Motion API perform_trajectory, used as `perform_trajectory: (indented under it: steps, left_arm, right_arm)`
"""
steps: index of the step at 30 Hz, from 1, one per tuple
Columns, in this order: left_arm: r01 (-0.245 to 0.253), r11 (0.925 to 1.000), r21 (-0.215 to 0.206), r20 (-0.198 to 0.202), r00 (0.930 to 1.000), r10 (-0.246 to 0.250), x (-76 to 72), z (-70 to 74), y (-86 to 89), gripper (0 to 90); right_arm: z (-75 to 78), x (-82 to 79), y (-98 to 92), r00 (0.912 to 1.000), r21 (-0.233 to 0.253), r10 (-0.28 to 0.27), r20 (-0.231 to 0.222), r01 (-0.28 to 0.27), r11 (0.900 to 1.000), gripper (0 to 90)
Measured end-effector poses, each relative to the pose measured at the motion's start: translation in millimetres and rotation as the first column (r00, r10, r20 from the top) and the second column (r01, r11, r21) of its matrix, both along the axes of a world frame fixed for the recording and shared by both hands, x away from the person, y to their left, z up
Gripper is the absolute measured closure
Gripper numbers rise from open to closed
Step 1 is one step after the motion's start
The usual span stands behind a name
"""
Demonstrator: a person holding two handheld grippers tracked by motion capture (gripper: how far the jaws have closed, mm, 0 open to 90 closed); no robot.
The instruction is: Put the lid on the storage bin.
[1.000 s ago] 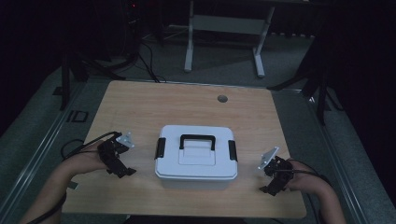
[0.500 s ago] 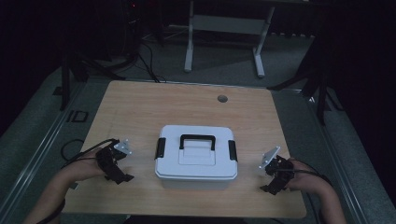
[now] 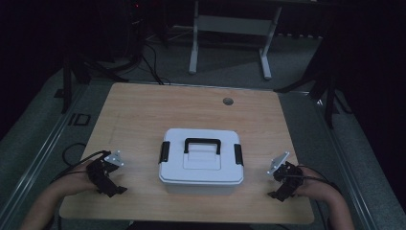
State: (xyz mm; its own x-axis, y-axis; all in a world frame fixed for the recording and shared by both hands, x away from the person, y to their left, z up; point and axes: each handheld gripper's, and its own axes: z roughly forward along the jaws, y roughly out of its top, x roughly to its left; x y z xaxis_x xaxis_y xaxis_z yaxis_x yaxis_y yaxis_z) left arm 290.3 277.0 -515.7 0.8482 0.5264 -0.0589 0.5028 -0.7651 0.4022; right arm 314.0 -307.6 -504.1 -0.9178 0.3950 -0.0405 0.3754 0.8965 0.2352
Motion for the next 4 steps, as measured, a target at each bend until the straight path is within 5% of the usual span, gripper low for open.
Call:
perform_trajectory:
  steps: [4]
  left_arm:
    - [-0.013,0.9999,-0.005,0.006,0.9999,0.013,-0.4,0.4,3.7,3.8]
  right_arm:
    - [0.5,1.6,2.1,1.0,0.009,0.003,0.009,-0.003,1.0,13.7]
